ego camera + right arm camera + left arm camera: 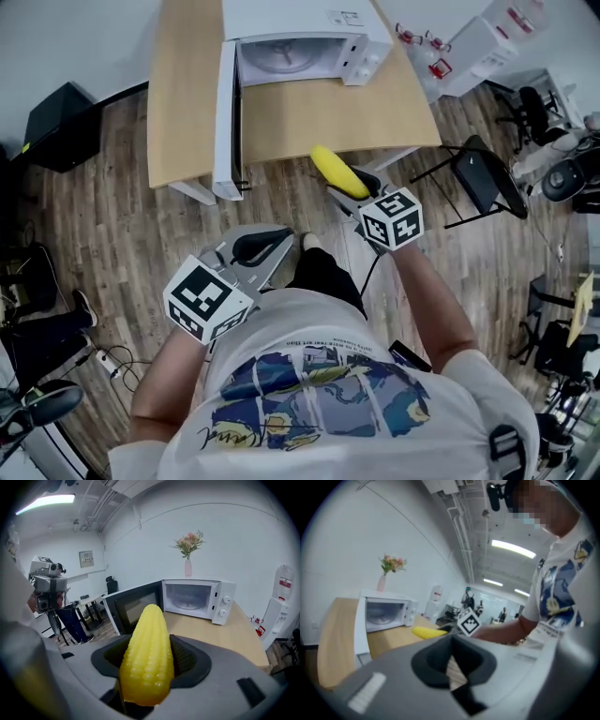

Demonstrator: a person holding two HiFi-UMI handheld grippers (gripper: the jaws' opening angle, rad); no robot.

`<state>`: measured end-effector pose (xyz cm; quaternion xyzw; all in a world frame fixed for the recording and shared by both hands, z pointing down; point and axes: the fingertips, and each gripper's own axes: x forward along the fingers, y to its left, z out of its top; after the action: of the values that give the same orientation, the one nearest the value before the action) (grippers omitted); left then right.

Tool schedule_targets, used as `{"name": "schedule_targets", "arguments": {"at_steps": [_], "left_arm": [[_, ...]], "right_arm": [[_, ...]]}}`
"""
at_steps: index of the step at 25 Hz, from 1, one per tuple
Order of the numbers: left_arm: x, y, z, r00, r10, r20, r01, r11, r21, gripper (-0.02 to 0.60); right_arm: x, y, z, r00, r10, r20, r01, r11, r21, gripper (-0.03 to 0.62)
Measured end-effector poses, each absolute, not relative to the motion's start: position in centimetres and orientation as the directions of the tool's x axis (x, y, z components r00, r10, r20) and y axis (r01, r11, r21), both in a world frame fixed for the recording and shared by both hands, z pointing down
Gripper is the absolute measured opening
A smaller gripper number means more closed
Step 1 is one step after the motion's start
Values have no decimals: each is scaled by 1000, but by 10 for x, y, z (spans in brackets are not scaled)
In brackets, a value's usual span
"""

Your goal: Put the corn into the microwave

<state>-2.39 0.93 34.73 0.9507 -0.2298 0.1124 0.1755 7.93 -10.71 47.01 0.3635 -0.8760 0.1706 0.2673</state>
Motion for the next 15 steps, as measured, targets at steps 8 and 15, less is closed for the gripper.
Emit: {"name": "schedule_targets", "arguments": {"at_steps": [8, 15], "left_arm": [[-8, -66, 334, 840, -465, 279, -534, -801, 272, 9], [8, -137, 338, 784, -544, 299, -615, -746, 255, 8]], "right_arm": [[68, -222, 491, -620, -488, 614, -664, 743, -80, 253], [55, -330, 512, -654, -449, 609, -602, 796, -60, 253]]}}
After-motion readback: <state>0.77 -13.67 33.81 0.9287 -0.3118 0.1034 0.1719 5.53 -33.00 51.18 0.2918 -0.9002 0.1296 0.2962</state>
